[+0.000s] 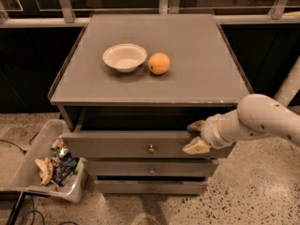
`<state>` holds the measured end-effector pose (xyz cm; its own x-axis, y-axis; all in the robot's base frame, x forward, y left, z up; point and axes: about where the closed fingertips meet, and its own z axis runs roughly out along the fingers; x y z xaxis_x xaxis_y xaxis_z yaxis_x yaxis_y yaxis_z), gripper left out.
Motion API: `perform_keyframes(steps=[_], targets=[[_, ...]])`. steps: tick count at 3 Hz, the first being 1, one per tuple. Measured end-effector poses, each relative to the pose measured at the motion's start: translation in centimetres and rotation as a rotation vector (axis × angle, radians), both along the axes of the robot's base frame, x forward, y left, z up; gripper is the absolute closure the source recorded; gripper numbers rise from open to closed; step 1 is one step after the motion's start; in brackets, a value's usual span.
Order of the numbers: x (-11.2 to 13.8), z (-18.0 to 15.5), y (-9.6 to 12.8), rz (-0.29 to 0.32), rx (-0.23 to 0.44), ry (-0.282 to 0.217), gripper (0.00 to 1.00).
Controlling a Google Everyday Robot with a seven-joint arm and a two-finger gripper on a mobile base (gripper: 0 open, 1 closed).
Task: Open top drawer
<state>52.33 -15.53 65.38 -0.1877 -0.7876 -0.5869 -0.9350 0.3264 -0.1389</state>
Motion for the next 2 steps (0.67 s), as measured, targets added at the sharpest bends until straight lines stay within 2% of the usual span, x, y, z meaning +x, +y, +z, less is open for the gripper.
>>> perform_keyframes(steps=[2], targets=[[-0.06, 0.29, -0.05, -0.001, 0.001, 0.000, 0.90]])
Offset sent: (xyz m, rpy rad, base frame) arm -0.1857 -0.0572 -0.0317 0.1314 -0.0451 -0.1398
